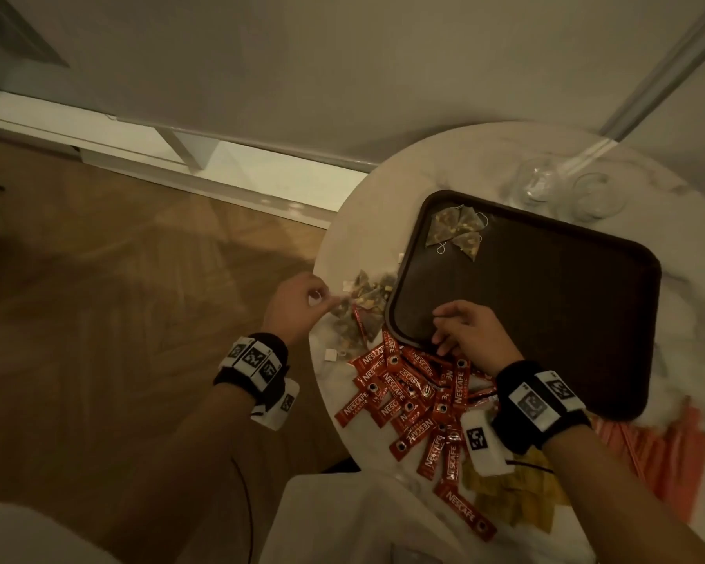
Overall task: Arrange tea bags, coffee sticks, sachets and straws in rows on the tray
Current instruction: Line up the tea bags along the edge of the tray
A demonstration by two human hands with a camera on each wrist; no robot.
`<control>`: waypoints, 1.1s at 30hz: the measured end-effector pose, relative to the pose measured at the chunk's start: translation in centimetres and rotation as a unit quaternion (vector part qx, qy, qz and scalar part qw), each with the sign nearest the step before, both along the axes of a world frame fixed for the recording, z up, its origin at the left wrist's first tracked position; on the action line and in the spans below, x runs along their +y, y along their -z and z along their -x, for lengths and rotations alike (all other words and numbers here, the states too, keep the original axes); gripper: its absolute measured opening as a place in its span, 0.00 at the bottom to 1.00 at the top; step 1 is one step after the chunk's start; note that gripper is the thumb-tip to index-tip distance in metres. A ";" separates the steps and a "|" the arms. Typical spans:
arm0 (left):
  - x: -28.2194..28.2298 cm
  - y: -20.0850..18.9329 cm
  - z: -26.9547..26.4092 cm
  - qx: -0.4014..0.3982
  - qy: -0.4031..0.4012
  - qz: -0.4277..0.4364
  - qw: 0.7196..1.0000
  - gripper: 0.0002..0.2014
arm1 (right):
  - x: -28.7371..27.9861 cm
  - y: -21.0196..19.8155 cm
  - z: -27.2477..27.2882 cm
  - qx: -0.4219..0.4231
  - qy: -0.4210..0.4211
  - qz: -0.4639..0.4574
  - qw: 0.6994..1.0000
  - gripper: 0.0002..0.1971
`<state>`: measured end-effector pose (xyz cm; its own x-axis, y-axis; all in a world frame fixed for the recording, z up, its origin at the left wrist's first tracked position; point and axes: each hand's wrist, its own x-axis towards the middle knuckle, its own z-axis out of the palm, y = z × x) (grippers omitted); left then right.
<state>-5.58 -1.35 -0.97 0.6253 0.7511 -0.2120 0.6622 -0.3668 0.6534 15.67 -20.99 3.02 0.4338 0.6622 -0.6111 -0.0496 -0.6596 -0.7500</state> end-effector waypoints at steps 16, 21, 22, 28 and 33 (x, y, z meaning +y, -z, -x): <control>-2.7 -11.4 -5.0 -0.202 0.006 0.179 0.963 0.12 | 4.4 -4.2 5.6 0.111 -0.045 -0.177 0.977 0.12; -2.8 -10.8 -7.1 -0.237 -0.048 0.202 0.949 0.11 | 2.5 -3.6 4.4 0.175 0.037 -0.159 0.971 0.10; -2.8 -10.6 -7.4 -0.237 -0.050 0.198 0.950 0.11 | 2.1 -3.5 3.9 0.189 0.068 -0.154 0.967 0.10; -3.7 -8.8 -9.1 -0.205 -0.036 0.161 0.965 0.09 | 1.2 -3.2 0.8 0.284 0.242 -0.180 0.910 0.13; -5.3 -7.7 -11.1 -0.241 -0.103 0.258 0.930 0.07 | 2.2 -3.3 -0.4 0.258 0.207 -0.172 0.928 0.14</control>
<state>5.48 -6.67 6.74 0.5952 0.7414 -0.3101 0.2687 0.1801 0.9463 16.12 -18.82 6.34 0.4031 0.6989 -0.5907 -0.6562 -0.2292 -0.7190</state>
